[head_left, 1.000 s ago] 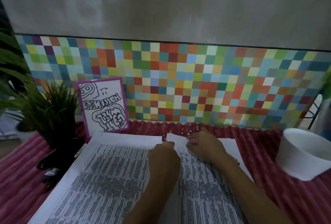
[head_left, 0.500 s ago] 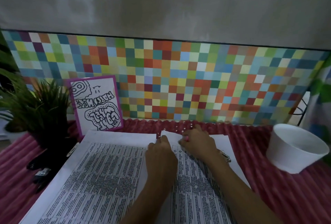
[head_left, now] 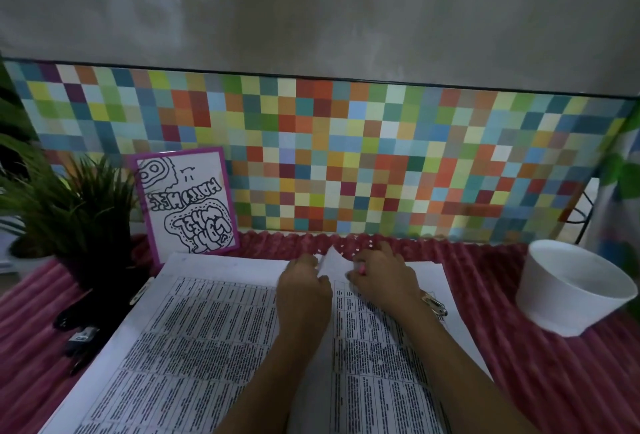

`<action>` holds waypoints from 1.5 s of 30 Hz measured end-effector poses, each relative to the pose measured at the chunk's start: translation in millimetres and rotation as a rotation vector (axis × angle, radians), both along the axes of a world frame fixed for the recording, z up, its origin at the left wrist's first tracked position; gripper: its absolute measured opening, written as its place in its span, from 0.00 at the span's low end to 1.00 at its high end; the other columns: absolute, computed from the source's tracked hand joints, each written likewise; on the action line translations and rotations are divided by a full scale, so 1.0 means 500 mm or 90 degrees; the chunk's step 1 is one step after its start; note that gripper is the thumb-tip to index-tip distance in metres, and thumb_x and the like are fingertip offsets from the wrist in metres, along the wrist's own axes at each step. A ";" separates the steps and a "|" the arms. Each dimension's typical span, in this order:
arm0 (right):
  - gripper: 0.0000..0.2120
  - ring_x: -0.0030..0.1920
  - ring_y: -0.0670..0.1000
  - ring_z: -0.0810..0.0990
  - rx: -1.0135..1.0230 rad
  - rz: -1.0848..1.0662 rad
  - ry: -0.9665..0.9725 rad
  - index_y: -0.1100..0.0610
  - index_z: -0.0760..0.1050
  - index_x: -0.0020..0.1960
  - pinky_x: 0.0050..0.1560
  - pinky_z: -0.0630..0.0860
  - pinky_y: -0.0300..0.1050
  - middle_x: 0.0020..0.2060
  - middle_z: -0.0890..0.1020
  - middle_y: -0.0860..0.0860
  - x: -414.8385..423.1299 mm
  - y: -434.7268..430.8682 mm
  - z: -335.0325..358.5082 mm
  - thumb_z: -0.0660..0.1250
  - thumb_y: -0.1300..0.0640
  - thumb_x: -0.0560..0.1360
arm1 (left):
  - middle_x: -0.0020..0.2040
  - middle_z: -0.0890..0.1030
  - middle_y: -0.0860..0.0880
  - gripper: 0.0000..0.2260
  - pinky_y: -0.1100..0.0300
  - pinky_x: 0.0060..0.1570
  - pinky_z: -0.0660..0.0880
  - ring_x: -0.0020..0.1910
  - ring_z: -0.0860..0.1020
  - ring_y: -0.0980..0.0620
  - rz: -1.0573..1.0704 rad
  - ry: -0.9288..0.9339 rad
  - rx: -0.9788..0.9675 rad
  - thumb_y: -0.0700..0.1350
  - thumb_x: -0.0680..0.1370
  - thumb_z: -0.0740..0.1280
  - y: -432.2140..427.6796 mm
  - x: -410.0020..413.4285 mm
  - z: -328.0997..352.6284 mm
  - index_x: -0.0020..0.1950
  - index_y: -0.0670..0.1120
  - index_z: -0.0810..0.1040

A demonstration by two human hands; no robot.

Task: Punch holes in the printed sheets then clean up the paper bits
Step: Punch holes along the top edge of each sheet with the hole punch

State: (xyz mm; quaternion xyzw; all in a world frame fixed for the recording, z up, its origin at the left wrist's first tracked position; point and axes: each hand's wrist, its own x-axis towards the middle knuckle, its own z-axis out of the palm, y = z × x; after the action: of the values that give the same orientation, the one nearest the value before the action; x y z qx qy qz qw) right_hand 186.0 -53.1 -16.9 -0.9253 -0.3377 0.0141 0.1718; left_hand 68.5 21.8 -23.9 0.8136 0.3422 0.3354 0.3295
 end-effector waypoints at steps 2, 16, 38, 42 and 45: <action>0.13 0.62 0.61 0.71 0.004 -0.004 -0.003 0.50 0.76 0.58 0.61 0.72 0.58 0.64 0.69 0.54 0.000 0.000 -0.001 0.65 0.47 0.76 | 0.46 0.81 0.46 0.04 0.61 0.41 0.65 0.47 0.78 0.47 0.005 -0.001 -0.010 0.40 0.78 0.67 0.004 0.000 -0.003 0.50 0.42 0.79; 0.06 0.40 0.54 0.77 0.059 0.082 0.086 0.48 0.73 0.34 0.42 0.78 0.50 0.39 0.76 0.52 -0.017 0.015 0.029 0.64 0.52 0.70 | 0.43 0.86 0.42 0.08 0.64 0.45 0.75 0.41 0.84 0.45 -0.029 -0.108 0.121 0.34 0.73 0.70 0.026 -0.007 -0.024 0.50 0.38 0.85; 0.24 0.64 0.52 0.73 0.226 0.145 0.097 0.51 0.69 0.73 0.59 0.66 0.40 0.64 0.76 0.51 -0.031 0.004 0.111 0.67 0.56 0.77 | 0.49 0.82 0.53 0.14 0.60 0.51 0.75 0.47 0.79 0.62 -0.265 -0.239 -0.206 0.54 0.78 0.59 0.052 0.018 -0.034 0.59 0.51 0.77; 0.24 0.67 0.55 0.73 0.194 0.148 0.127 0.57 0.69 0.72 0.62 0.70 0.44 0.67 0.75 0.54 -0.039 0.007 0.117 0.67 0.56 0.77 | 0.56 0.83 0.50 0.19 0.58 0.58 0.77 0.57 0.80 0.55 -0.282 -0.274 -0.236 0.52 0.78 0.61 0.047 0.017 -0.027 0.65 0.45 0.77; 0.10 0.46 0.57 0.80 0.181 0.131 0.061 0.64 0.78 0.53 0.50 0.77 0.50 0.44 0.82 0.59 -0.038 -0.002 0.123 0.66 0.60 0.75 | 0.55 0.84 0.49 0.19 0.54 0.57 0.78 0.56 0.81 0.52 -0.264 -0.312 -0.221 0.52 0.78 0.63 0.048 0.014 -0.023 0.64 0.44 0.78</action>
State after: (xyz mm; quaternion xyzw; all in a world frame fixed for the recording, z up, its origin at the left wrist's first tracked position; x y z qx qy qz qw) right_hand 167.0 -54.0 44.7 -0.8504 -0.4208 0.0279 0.3146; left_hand 75.4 45.6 -35.2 0.6933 0.1326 0.3834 0.5957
